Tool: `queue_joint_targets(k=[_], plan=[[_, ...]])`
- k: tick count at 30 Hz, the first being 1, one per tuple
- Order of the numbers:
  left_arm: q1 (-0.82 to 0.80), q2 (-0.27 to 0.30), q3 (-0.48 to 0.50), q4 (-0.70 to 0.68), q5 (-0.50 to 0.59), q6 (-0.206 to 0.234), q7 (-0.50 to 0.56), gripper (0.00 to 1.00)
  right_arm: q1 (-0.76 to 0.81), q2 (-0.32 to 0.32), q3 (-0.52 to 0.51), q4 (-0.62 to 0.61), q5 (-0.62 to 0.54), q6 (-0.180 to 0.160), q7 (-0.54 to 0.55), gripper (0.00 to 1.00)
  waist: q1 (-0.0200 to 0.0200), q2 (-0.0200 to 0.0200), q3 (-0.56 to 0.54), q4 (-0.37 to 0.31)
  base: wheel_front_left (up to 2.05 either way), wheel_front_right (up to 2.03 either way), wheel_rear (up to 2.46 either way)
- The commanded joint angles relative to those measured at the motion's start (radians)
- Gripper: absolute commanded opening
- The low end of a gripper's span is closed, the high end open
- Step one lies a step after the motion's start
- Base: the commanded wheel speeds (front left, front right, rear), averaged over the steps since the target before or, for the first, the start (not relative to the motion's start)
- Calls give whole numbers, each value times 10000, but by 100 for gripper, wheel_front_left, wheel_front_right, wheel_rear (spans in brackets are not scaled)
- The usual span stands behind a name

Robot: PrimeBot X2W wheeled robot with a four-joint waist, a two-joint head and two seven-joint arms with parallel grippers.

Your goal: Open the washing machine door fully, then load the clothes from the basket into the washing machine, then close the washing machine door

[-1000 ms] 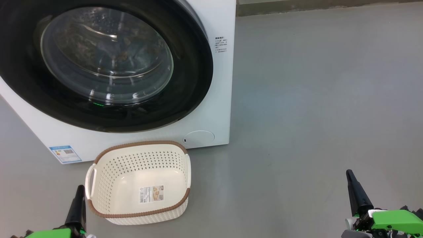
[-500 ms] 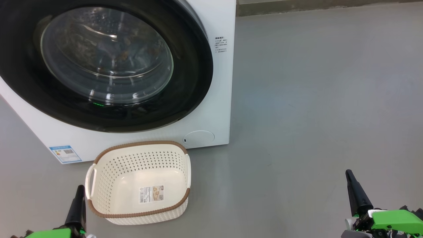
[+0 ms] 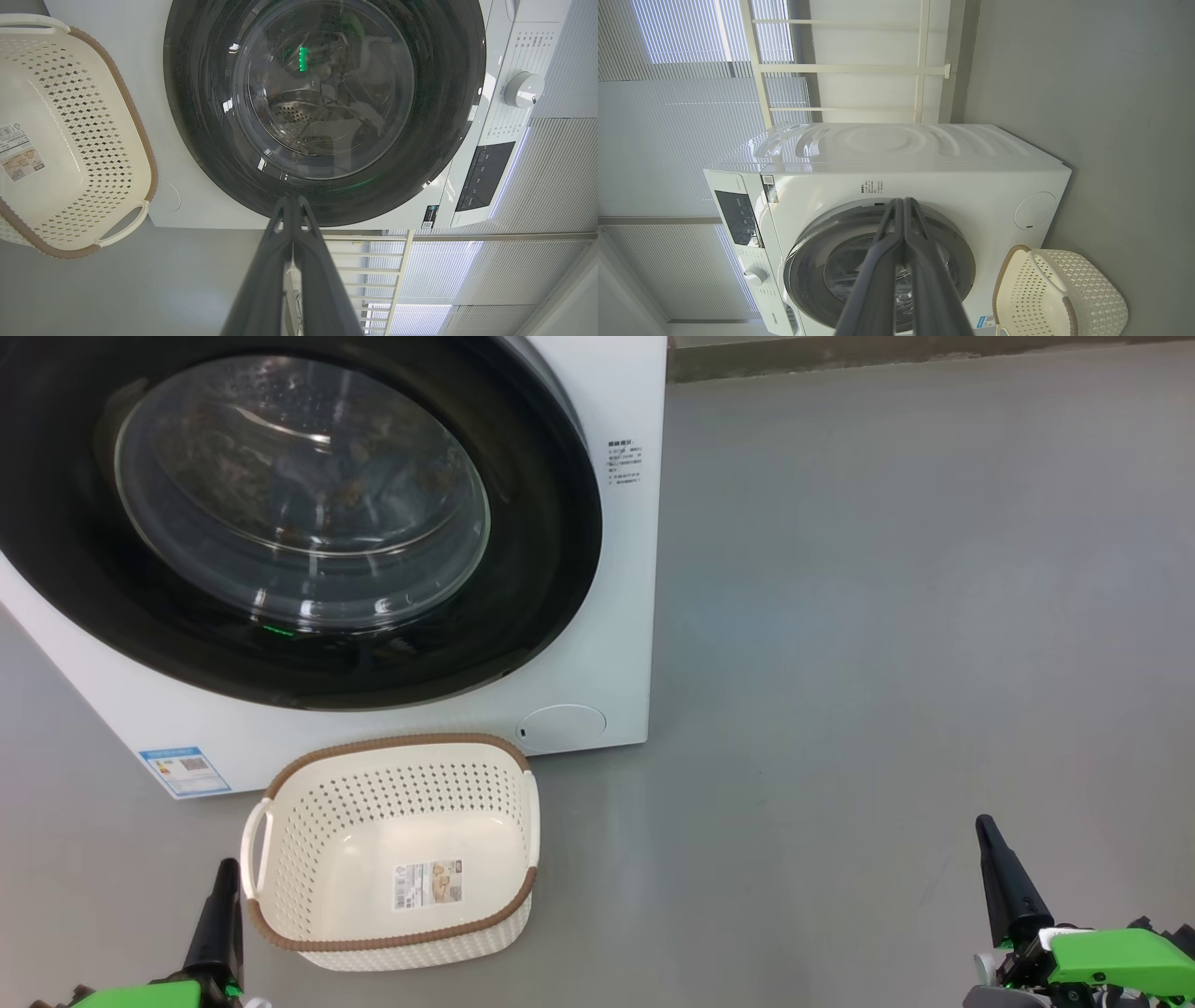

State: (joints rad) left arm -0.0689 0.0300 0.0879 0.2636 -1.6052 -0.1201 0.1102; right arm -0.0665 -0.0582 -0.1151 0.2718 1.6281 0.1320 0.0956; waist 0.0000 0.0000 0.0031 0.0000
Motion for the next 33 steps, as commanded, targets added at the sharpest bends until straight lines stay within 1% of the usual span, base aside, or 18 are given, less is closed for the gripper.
queue_joint_targets(k=[1, 33], plan=[[-392, 202, 258, -183, -35, -106, 30, 0, -401, -26, 156, -278, -77, -13, 62, 0, 0, 0, 0, 0, 0, 0, 0], [-391, 202, 257, -184, -35, -106, 30, 0, -406, 12, 100, -275, -123, -13, 107, 0, 0, 0, 0, 0, 0, 0, 0]])
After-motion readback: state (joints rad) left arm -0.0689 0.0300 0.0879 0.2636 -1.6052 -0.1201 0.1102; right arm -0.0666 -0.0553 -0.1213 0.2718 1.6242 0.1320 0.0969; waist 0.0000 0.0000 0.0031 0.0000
